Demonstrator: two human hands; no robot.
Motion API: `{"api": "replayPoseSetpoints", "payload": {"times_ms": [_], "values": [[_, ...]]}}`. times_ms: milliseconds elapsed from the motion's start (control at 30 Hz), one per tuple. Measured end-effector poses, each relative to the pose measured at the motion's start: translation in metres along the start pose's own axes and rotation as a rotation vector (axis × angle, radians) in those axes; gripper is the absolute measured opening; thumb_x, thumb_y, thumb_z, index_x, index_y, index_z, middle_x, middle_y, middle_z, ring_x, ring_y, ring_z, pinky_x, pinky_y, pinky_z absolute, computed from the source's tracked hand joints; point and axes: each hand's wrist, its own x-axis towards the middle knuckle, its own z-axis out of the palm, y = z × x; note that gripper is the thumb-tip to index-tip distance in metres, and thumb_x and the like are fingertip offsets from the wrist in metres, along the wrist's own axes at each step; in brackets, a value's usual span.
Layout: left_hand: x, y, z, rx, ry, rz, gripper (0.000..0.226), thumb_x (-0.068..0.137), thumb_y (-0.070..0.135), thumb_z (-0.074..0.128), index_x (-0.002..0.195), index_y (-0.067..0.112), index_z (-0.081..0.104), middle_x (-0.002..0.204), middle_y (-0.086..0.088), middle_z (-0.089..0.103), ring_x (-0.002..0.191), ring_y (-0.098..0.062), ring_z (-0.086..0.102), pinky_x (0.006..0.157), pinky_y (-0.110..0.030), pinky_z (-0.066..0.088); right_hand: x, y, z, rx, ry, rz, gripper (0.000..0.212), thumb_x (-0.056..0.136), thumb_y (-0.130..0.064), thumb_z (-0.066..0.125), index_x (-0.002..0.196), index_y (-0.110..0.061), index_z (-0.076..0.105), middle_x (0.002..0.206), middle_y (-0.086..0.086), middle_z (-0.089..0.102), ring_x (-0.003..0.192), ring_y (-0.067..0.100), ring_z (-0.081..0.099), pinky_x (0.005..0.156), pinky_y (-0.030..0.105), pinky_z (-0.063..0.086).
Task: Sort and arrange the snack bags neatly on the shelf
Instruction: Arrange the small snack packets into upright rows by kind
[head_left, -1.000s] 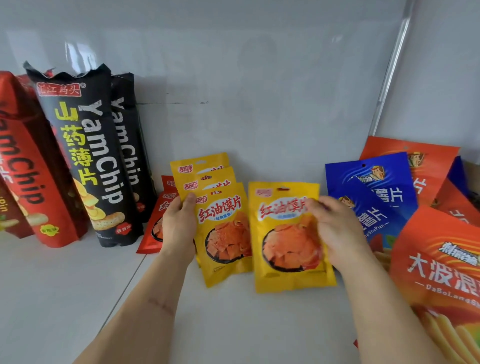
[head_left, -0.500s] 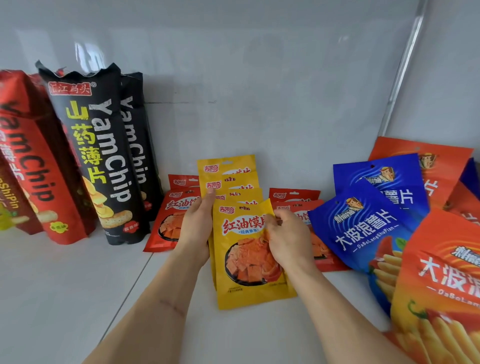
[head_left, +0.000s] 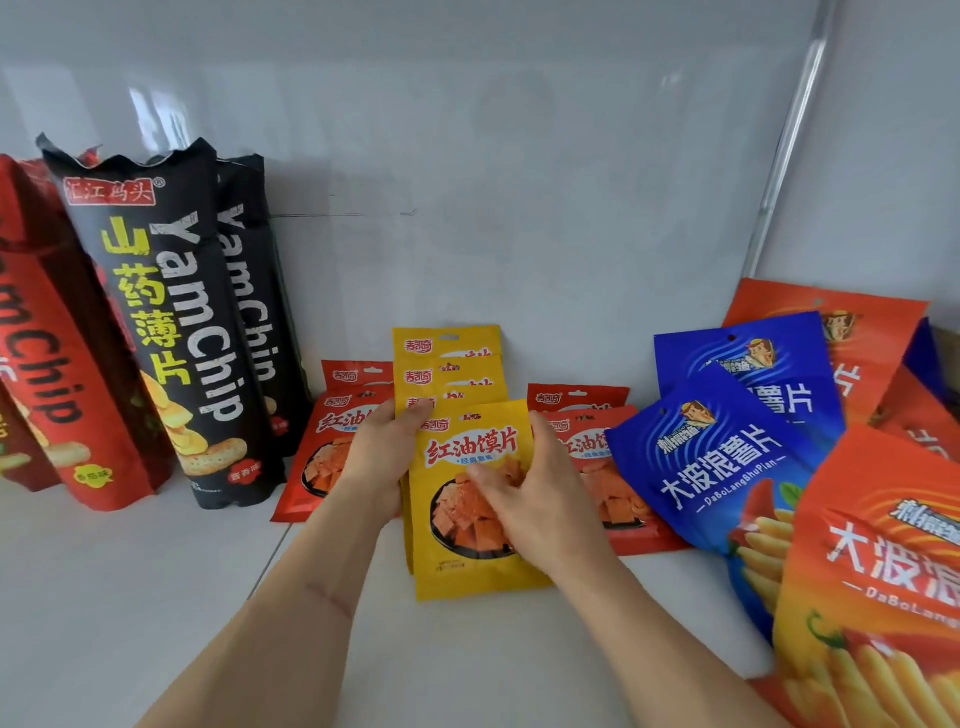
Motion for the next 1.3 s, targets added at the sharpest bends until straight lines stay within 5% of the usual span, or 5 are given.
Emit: {"api": "replayPoseSetpoints", "payload": {"times_ms": [400,633,767,1033,1300], "values": [[0.041,0.005,0.001,0.482,0.055,0.083,0.016,0.096,0.030,0.063,0.109,0.022,0.066,0.099,-0.002,0.075,0.084,-0.024,0.074,0.080,-0.045,0.061,0.008,0.007,0.023,0.053,0.002,0.072,0.099,0.074,-0.070,0.066,0.152,-0.030,0.020,0.146,-0.006,0.042,0.135,0.016,0.042,0.108,0.035,0.042],[0.037,0.003,0.008,0.784,0.156,0.294,0.044,0.097,0.026,0.058,0.136,0.010,0.046,0.130,-0.009,0.057,0.118,-0.030,0.056,0.086,-0.036,0.047,0.008,0.004,0.034,-0.012,0.065,0.090,0.096,0.072,-0.070,0.069,0.147,-0.027,0.027,0.137,-0.003,0.049,0.128,0.017,0.046,0.101,0.035,0.048],[0.027,-0.003,0.008,1.017,0.203,0.504,0.057,0.097,0.026,0.054,0.149,0.010,0.035,0.152,-0.010,0.038,0.138,-0.032,0.037,0.108,-0.042,0.036,0.002,-0.003,0.025,-0.082,0.053,0.059,0.092,0.083,-0.066,0.060,0.153,-0.022,0.020,0.150,0.001,0.038,0.138,0.020,0.036,0.106,0.032,0.036],[0.022,-0.019,0.015,1.260,0.250,0.836,0.041,0.094,0.027,0.054,0.131,0.009,0.059,0.143,-0.013,0.051,0.131,-0.036,0.047,0.105,-0.051,0.039,0.007,0.007,-0.024,-0.227,0.225,0.015,0.029,0.101,-0.034,0.049,0.122,-0.018,0.061,0.120,0.001,0.062,0.111,0.019,0.059,0.089,0.031,0.046],[-0.012,-0.012,0.066,1.071,0.057,1.165,0.026,0.092,0.015,0.059,0.114,0.004,0.068,0.122,-0.014,0.064,0.111,-0.035,0.060,0.091,-0.044,0.051,0.013,0.045,-0.062,-0.347,0.137,0.052,0.033,0.101,-0.036,0.049,0.122,-0.015,0.064,0.115,0.003,0.068,0.104,0.019,0.064,0.086,0.034,0.052]]}}
